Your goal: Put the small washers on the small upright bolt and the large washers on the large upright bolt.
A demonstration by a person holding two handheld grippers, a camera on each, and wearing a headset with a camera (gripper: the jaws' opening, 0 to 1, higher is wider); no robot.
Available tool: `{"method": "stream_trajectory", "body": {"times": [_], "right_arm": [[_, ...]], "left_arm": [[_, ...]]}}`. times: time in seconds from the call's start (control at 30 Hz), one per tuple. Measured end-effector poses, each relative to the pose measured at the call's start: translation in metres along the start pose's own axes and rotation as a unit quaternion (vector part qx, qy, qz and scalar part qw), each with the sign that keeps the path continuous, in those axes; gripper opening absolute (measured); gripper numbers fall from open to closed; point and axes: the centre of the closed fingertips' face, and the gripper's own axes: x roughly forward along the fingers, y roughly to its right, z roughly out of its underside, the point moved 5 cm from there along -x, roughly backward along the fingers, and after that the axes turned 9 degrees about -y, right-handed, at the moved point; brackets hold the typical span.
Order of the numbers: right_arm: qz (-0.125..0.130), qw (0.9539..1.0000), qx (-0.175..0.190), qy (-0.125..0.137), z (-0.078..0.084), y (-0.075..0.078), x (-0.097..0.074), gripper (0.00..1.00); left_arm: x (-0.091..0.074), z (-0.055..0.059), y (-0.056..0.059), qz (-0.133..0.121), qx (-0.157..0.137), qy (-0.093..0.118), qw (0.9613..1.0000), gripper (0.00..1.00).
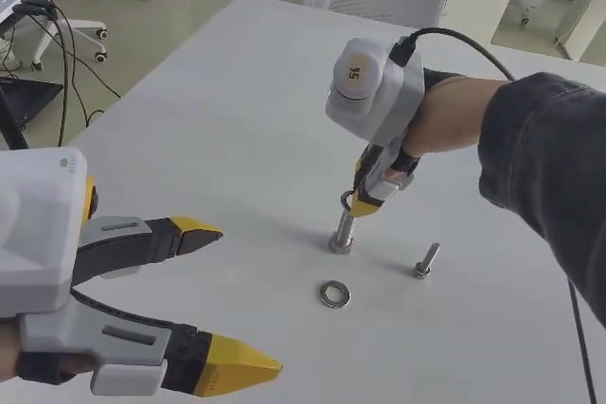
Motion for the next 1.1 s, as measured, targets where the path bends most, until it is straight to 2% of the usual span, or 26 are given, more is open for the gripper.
{"method": "stream_trajectory", "body": {"times": [0.7, 1.1], "right_arm": [[-0.011, 0.9999, 0.003, -0.006, 0.001, 0.004, 0.016, 0.23], [-0.019, 0.9998, 0.007, -0.007, 0.002, 0.000, 0.027, 0.23]], "left_arm": [[0.002, -0.002, -0.005, -0.006, -0.002, -0.001, 1.0000, 0.88], [0.001, 0.000, -0.006, -0.004, -0.005, -0.004, 1.0000, 0.88]]}}
